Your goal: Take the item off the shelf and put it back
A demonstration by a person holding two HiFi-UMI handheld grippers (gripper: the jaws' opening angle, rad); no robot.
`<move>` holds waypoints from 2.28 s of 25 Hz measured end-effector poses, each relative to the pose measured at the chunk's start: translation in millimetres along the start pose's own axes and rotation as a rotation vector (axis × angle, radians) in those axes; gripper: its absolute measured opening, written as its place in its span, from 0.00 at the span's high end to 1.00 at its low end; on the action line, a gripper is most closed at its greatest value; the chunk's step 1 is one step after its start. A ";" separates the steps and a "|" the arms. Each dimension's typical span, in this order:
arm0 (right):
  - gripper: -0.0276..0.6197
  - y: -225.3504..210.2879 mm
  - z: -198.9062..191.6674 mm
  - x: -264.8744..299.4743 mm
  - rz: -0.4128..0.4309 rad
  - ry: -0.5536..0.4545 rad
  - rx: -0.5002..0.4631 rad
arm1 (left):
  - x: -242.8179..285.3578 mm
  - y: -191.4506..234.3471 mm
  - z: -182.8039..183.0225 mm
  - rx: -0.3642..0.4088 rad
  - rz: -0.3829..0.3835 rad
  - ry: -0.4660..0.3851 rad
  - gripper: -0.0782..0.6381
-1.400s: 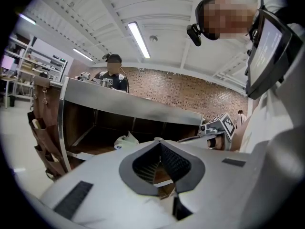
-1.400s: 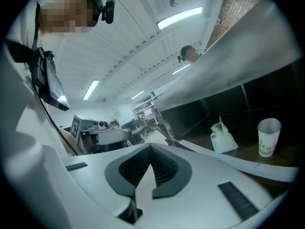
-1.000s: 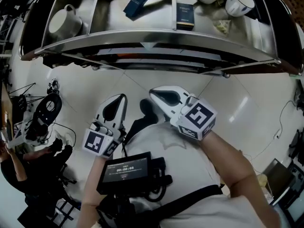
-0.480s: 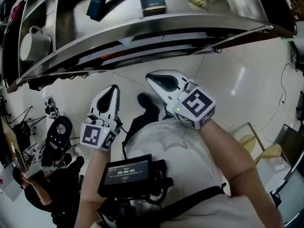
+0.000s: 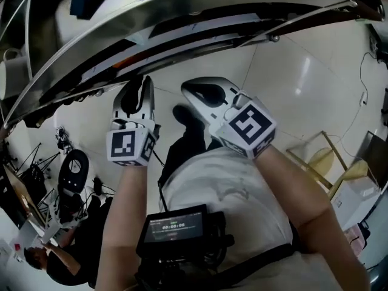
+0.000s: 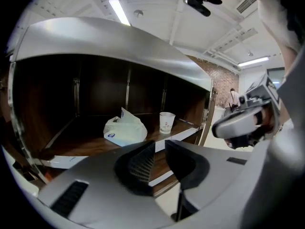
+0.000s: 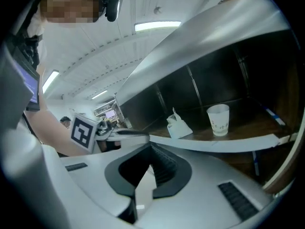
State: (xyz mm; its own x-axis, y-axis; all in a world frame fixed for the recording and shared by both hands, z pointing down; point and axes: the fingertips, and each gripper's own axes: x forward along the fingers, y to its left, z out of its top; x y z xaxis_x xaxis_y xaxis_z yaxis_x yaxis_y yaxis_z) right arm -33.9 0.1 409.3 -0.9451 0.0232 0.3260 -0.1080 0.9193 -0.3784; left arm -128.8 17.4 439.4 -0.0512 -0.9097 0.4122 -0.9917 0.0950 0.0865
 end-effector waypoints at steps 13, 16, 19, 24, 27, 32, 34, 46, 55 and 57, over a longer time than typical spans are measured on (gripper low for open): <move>0.95 -24.9 -44.1 -61.8 -0.161 -0.044 0.144 | 104.7 37.4 10.6 0.043 0.114 0.098 0.55; 0.95 -30.7 -49.1 -72.9 -0.192 -0.052 0.158 | 114.7 46.9 4.1 0.038 0.163 0.128 0.55; 0.95 -32.5 -53.4 -81.1 -0.220 -0.068 0.177 | 121.2 59.5 -2.4 0.047 0.214 0.160 0.57; 0.95 -35.9 -61.0 -95.8 -0.249 -0.070 0.198 | 123.4 69.2 -6.0 0.083 0.263 0.196 0.84; 0.95 -38.6 -60.3 -101.0 -0.263 -0.078 0.199 | 120.7 64.5 -3.4 0.098 0.256 0.200 0.86; 0.95 -40.3 -51.8 -96.9 -0.258 -0.092 0.186 | 116.2 54.6 3.3 0.102 0.212 0.178 0.86; 0.95 -39.5 -49.4 -92.9 -0.252 -0.090 0.176 | 113.8 50.9 5.3 0.111 0.189 0.170 0.86; 0.95 -35.5 -28.4 -73.7 -0.201 -0.094 0.134 | 63.3 20.5 1.6 0.152 0.054 0.169 0.86; 0.95 -31.7 -7.5 -50.6 -0.139 -0.067 0.077 | -22.1 48.7 8.2 0.397 0.187 0.423 0.86; 0.95 -27.3 -1.3 -43.6 -0.112 -0.061 0.055 | -18.4 25.2 7.5 0.241 0.048 0.277 0.86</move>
State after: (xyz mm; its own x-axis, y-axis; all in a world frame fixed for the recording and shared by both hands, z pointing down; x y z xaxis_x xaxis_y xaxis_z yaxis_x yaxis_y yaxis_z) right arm 10.6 -25.5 406.5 -0.9430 -0.1042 0.3161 -0.2294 0.8917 -0.3902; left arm -153.7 33.5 427.2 -0.0976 -0.7591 0.6436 -0.9899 0.0074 -0.1414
